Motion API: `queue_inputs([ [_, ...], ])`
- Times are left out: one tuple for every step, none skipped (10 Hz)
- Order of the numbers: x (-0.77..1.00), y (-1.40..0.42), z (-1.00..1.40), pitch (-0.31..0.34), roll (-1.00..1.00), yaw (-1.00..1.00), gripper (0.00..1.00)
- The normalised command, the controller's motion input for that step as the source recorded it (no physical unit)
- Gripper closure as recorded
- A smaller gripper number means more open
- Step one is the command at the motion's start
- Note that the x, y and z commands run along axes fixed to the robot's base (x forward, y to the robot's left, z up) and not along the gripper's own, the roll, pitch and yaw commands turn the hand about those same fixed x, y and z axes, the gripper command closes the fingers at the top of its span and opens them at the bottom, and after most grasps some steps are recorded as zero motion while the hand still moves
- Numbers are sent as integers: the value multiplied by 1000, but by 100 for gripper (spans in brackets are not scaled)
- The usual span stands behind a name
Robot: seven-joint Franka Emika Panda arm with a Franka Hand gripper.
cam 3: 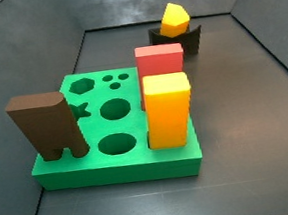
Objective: Pick up the 3 prong object. Move up. Place the 3 prong object on the fixture. Regrasp the 3 prong object. Move to above the board. Insert the 3 prong object.
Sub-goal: Regrasp the 3 prong object.
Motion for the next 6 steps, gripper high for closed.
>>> queue_inputs([
  [102, -39, -17, 182, 909, 118, 0],
  [103, -45, -14, 178, 778, 130, 0],
  [105, -44, -18, 159, 519, 158, 0],
  [102, -36, -15, 140, 352, 176, 0],
  [89, -31, -5, 99, 222, 190, 0],
  [35, 75, -1000, -6, 177, 172, 0],
])
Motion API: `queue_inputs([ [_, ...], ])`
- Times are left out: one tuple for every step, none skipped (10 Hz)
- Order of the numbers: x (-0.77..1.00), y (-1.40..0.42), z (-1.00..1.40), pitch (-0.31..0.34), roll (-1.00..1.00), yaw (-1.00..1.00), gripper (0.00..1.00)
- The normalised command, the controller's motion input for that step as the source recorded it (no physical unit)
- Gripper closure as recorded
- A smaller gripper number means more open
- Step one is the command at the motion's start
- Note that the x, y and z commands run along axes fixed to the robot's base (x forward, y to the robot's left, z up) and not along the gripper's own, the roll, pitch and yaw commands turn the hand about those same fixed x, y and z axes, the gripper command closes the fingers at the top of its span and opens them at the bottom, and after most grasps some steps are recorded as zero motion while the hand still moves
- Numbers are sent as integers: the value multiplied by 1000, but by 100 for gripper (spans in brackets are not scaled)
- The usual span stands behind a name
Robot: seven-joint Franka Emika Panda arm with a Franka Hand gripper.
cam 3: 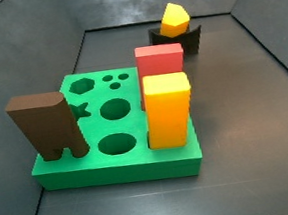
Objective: Pick up the 3 prong object. Move up. Place the 3 prong object on the fixture. Regrasp the 3 prong object. Move to above the board. Insert the 3 prong object.
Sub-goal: Regrasp the 3 prong object.
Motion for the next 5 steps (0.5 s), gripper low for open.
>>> queue_inputs([
  [37, 74, -1000, -41, 156, 165, 0],
  [46, 68, -1000, -70, 136, 136, 0],
  [57, 62, -1000, -94, 98, 98, 0],
  [63, 61, -1000, -102, 83, 80, 0],
  [71, 55, -1000, -104, 71, 40, 0],
])
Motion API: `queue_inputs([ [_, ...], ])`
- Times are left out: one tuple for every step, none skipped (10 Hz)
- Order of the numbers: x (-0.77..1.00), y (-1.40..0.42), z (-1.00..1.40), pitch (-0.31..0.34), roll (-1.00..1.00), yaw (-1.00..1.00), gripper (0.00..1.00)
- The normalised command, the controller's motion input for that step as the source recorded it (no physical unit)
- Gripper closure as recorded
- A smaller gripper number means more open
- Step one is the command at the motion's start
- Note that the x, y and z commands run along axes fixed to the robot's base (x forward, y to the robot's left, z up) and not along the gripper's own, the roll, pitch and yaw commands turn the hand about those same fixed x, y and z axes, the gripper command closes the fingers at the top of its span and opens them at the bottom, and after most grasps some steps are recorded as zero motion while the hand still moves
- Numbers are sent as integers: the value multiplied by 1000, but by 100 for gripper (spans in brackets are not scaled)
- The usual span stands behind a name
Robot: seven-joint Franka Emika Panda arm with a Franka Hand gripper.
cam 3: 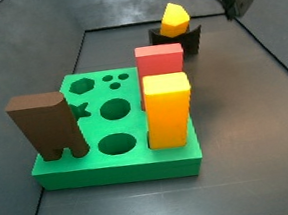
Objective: Pick up the 3 prong object. Move up. Place the 3 prong object on the fixture. Regrasp the 3 prong object. Move to above the board. Insert the 3 prong object.
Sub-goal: Regrasp the 3 prong object, then move to above the board.
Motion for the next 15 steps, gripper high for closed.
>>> queue_inputs([
  [79, 51, -1000, -103, 69, 16, 0],
  [86, 46, -1000, -85, 68, -12, 0],
  [95, 41, -1000, -69, 66, -24, 0],
  [105, 35, -1000, -50, 64, -34, 0],
  [109, 28, -946, -27, 67, -36, 0],
  [100, 15, -744, 4, 66, -29, 0],
  [97, 9, -599, 22, 65, -20, 0],
  [91, 7, -512, 27, 62, -11, 0],
  [75, 4, -335, 26, 56, 12, 0],
  [40, -4, -182, 33, 45, 34, 0],
  [0, 0, 0, 0, 0, 0, 100],
  [-89, -31, 1000, -121, 633, -192, 100],
  [-90, -34, 1000, -119, 613, -193, 100],
  [-95, -36, 1000, -102, 503, -185, 100],
  [-95, -28, 1000, -49, 324, -169, 100],
])
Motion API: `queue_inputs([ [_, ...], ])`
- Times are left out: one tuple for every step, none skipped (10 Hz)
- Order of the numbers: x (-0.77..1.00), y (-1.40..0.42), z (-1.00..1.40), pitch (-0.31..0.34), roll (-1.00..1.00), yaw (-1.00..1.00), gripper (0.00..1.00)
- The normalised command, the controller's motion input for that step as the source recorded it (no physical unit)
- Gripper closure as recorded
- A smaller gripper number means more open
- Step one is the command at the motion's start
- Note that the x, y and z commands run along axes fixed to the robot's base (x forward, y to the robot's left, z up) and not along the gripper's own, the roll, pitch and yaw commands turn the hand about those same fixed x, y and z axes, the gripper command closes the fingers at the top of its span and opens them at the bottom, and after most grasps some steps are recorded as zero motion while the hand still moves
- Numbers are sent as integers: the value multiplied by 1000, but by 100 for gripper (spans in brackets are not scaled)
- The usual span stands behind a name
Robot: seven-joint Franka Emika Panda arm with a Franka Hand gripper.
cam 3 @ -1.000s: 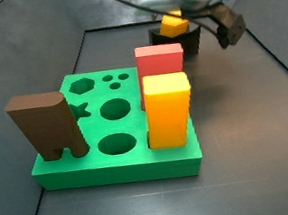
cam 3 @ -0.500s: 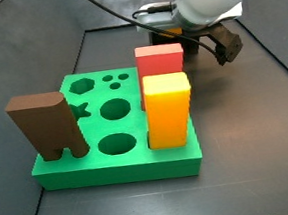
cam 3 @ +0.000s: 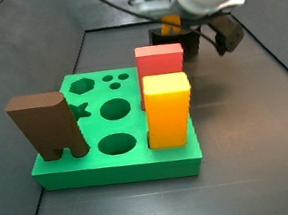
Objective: Pick up the 3 prong object. Move up. Place the 3 prong object on the fixture. Regrasp the 3 prong object. Move to above the board. Insert the 3 prong object.
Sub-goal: Move to above the board.
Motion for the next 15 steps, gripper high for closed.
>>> queue_inputs([
  [-95, -28, 1000, -27, 259, -167, 100],
  [-93, -27, 1000, 24, 172, -170, 100],
  [-92, -26, 1000, 45, 154, -159, 100],
  [-89, -25, 1000, 89, 121, -129, 100],
  [-89, -24, 1000, 109, 104, -109, 100],
  [-89, -23, 1000, 146, 73, -63, 100],
  [-89, -24, 1000, 168, 52, -15, 100],
  [-86, -24, 1000, 171, 34, 26, 100],
  [-84, -23, 1000, 166, 25, 65, 100],
  [-79, -23, 1000, 148, 16, 96, 100],
  [-70, -23, 1000, 122, 7, 129, 100],
  [-59, -25, 1000, 104, 6, 143, 100],
  [-27, -24, 801, 77, 5, 151, 100],
  [-6, -22, 623, 65, 6, 150, 100],
  [2, -22, 501, 55, 2, 149, 100],
])
